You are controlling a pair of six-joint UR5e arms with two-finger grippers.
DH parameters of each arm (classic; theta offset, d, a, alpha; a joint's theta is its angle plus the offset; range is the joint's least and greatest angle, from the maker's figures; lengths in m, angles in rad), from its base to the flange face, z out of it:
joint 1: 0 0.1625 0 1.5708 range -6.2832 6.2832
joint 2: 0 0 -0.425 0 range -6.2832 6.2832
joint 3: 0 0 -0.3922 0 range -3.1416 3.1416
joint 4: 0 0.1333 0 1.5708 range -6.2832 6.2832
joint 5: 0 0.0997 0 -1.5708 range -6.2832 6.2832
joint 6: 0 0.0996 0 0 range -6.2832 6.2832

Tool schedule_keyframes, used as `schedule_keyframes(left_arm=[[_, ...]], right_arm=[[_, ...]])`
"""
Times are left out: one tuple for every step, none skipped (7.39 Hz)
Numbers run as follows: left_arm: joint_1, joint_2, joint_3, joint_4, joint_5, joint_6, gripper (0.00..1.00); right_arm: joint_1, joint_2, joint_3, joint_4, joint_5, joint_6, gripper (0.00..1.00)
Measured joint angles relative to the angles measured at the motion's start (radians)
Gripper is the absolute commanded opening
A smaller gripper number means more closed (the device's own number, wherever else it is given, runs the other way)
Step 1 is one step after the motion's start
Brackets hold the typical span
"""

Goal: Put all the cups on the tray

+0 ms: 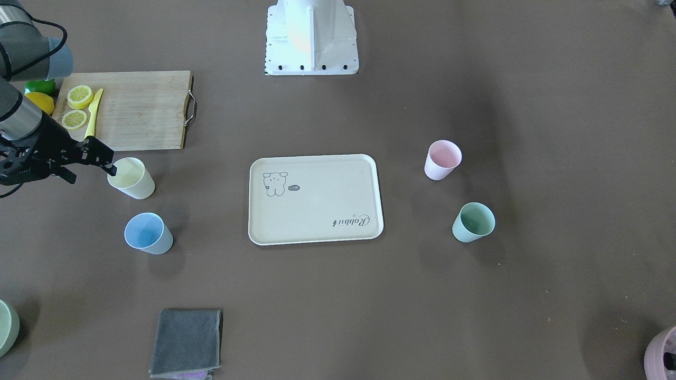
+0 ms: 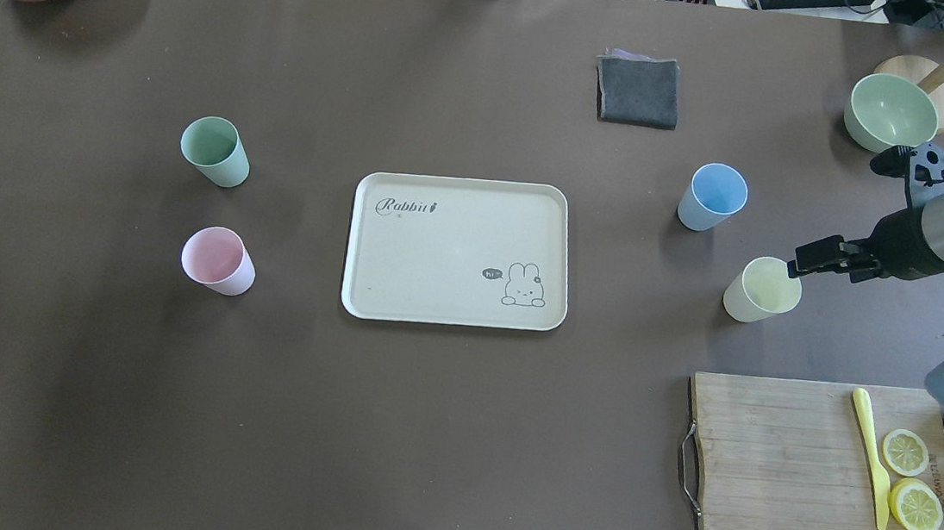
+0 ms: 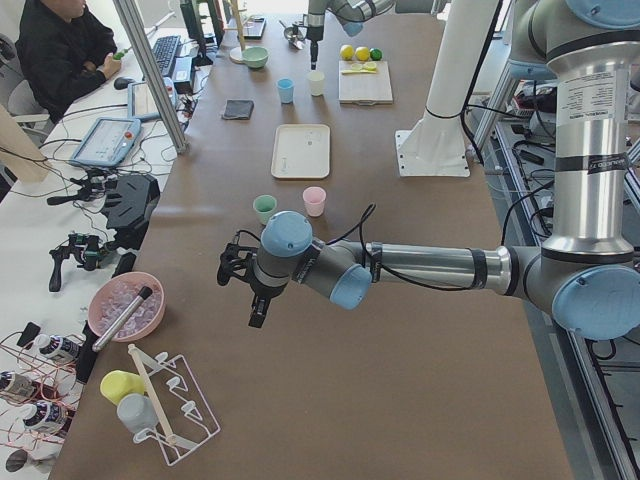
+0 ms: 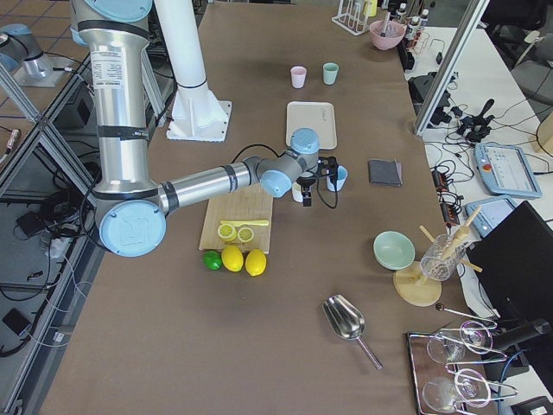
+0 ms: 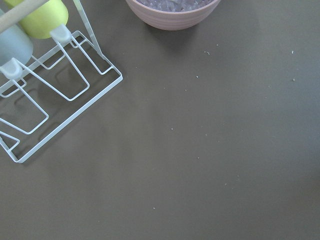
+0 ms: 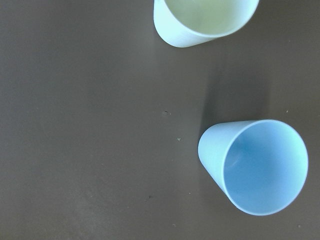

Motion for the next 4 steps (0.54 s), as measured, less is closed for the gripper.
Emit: schedule_keyframes(left_arm=[[0.0,-0.003,0.001,-0.004,-0.001,-0.001,0.97],[0.0,-0.004,0.001,-0.006,-0.003,0.001,0.97],[0.0,-0.005,0.0,-0.007,-0.005,0.005,0.97],[0.0,-0.006,-0.001,-0.008,-0.006,0.008,0.97]], right_arm=[[-0.013,0.003,-0.009,0.0,-0.017,0.006,1.0],[-0.033,0.004,-0.022,0.0,-0.042,0.009,0.94],[-0.052,0.004,-0.035,0.0,-0.059,0.012,0.32],[-0.069,0.004,-0.04,0.0,-0.068,0.031,0.0]])
